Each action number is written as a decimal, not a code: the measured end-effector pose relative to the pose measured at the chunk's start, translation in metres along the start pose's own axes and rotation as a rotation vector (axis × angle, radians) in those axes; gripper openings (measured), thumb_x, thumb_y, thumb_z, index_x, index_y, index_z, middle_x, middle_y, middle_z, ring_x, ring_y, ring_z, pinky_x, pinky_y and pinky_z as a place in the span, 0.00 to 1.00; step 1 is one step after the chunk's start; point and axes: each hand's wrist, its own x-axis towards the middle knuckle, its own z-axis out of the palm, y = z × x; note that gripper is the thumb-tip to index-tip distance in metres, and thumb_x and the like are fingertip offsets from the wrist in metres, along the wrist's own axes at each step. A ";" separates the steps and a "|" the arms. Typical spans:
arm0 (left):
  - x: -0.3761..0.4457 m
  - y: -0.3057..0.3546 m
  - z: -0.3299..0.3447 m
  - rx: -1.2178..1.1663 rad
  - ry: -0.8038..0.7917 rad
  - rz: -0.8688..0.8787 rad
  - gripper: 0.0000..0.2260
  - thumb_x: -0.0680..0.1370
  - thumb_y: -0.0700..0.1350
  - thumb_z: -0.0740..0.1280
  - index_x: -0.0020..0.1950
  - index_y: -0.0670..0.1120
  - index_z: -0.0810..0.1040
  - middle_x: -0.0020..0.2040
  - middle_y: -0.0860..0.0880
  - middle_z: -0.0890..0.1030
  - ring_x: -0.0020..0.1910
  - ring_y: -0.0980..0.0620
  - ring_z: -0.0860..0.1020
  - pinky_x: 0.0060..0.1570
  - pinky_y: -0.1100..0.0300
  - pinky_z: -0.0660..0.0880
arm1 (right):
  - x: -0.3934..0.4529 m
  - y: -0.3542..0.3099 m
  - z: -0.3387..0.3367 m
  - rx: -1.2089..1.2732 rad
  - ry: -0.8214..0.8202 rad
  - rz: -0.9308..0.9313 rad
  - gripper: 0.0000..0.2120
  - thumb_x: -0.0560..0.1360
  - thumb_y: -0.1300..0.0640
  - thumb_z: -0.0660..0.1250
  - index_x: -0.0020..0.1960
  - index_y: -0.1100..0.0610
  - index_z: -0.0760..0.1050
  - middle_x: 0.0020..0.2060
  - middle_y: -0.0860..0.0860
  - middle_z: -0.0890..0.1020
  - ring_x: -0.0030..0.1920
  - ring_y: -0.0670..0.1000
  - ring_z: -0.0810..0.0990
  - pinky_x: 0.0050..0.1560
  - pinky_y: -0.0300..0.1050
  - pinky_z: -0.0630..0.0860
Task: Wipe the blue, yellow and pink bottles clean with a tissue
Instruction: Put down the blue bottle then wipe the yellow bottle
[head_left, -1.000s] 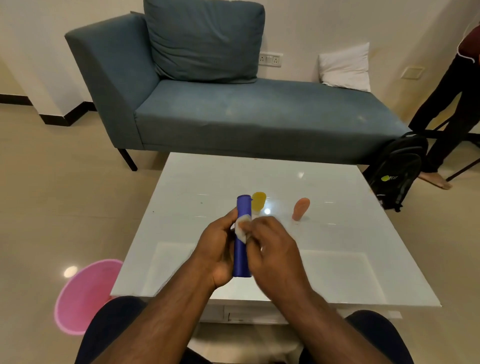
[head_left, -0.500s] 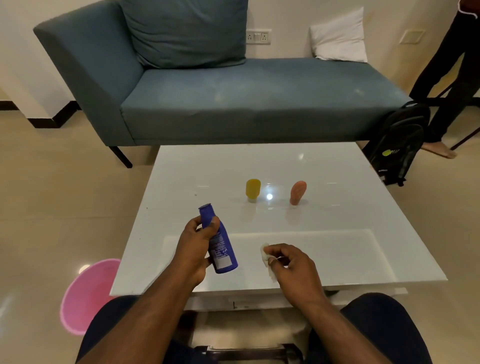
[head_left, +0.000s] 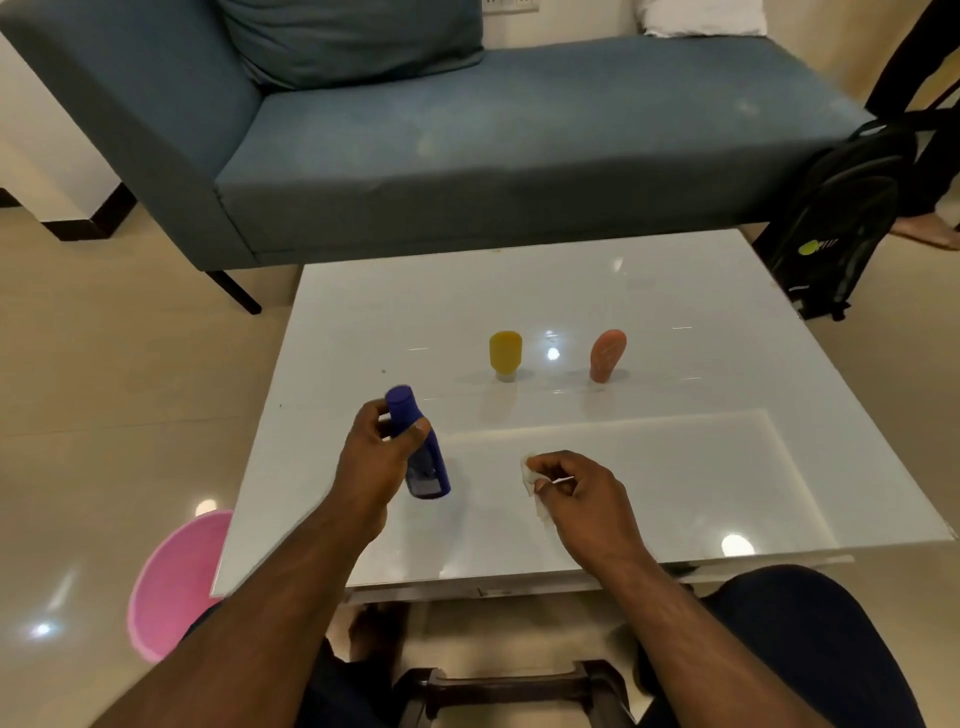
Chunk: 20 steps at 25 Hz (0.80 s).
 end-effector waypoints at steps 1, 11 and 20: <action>0.006 0.006 0.000 -0.011 0.000 -0.025 0.19 0.79 0.41 0.69 0.68 0.50 0.70 0.61 0.48 0.79 0.62 0.45 0.76 0.60 0.41 0.74 | 0.004 0.000 0.000 0.019 0.003 0.010 0.08 0.75 0.58 0.68 0.50 0.47 0.81 0.46 0.42 0.83 0.44 0.41 0.81 0.43 0.33 0.78; 0.055 0.038 0.028 -0.167 -0.005 -0.125 0.25 0.78 0.40 0.70 0.70 0.52 0.62 0.51 0.49 0.75 0.49 0.51 0.76 0.53 0.37 0.78 | 0.044 0.005 0.009 0.010 0.026 0.034 0.08 0.75 0.57 0.68 0.52 0.48 0.81 0.48 0.41 0.82 0.46 0.41 0.80 0.46 0.33 0.77; 0.108 0.071 0.000 0.368 -0.138 0.198 0.22 0.71 0.28 0.71 0.59 0.47 0.74 0.57 0.48 0.78 0.55 0.45 0.79 0.54 0.49 0.81 | 0.049 0.031 0.010 -0.016 -0.001 0.056 0.08 0.75 0.60 0.67 0.51 0.49 0.81 0.49 0.41 0.82 0.45 0.39 0.80 0.47 0.32 0.77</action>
